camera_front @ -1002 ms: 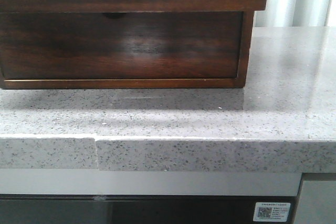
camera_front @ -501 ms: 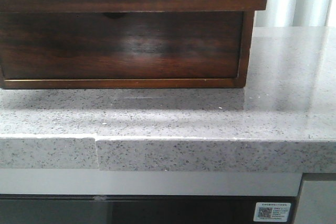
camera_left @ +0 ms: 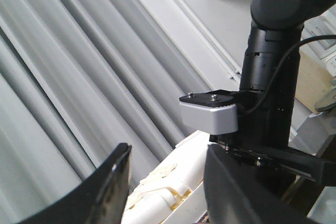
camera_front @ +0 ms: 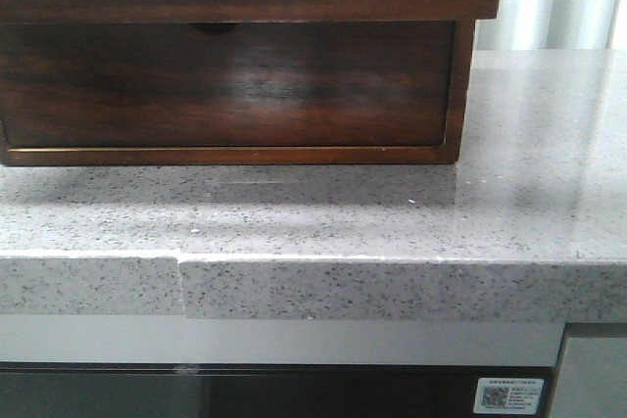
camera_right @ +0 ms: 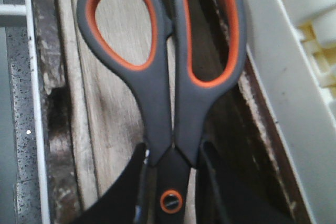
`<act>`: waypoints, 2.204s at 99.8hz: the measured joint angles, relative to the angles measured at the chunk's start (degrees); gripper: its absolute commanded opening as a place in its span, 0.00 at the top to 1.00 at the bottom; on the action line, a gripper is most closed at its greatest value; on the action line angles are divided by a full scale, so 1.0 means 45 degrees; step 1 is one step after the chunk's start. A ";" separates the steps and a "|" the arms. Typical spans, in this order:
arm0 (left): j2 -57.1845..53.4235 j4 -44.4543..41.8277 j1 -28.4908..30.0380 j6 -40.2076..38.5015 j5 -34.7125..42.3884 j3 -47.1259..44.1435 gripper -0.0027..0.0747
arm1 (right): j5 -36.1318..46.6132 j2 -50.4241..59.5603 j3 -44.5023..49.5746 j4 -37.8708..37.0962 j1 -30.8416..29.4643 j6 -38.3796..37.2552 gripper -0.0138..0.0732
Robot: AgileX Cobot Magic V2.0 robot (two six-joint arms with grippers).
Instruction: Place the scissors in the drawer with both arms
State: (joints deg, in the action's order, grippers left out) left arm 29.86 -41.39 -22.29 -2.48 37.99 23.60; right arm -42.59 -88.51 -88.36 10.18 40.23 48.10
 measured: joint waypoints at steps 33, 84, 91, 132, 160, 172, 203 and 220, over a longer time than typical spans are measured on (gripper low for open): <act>0.0000 0.0000 0.0000 0.0000 0.0000 0.0000 0.57 | -0.0050 -0.0201 -0.0050 0.0000 0.0020 0.0233 0.92; 0.0000 0.0027 0.0000 0.0000 0.0000 0.0000 0.57 | 0.0166 -0.0248 -0.0078 0.0000 0.0020 0.0281 0.56; 0.0000 0.0027 0.0000 0.0000 0.0000 0.0000 0.57 | 0.0184 -0.0248 -0.0078 0.0000 0.0020 0.0281 0.52; -0.0183 0.0027 0.0000 0.0000 0.0023 0.0000 0.68 | -0.0323 0.0485 -0.0060 0.0024 0.0020 -0.0733 0.74; -0.1833 0.0027 0.0000 -0.1455 -0.1884 0.0000 0.99 | -0.0788 0.2409 -0.0033 0.0154 0.0020 -0.1343 0.92; -0.2857 0.0027 0.0000 -0.2507 -0.2859 -0.0140 0.99 | -0.0809 0.3405 0.0342 0.0442 0.0020 -0.1548 0.92; -0.5961 0.0330 0.0000 -0.4419 -0.5956 -0.1192 0.99 | 0.2367 0.7370 0.4154 0.1116 0.0020 -0.1672 0.92; -0.6706 0.1086 0.0000 -0.4607 -0.7354 -0.1905 0.99 | 0.4765 1.0074 0.7239 0.1154 0.0020 -0.1697 0.92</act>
State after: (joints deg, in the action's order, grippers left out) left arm -0.32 -36.51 -22.29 -23.22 4.90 15.03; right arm -21.15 -43.18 -55.79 15.37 40.32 40.46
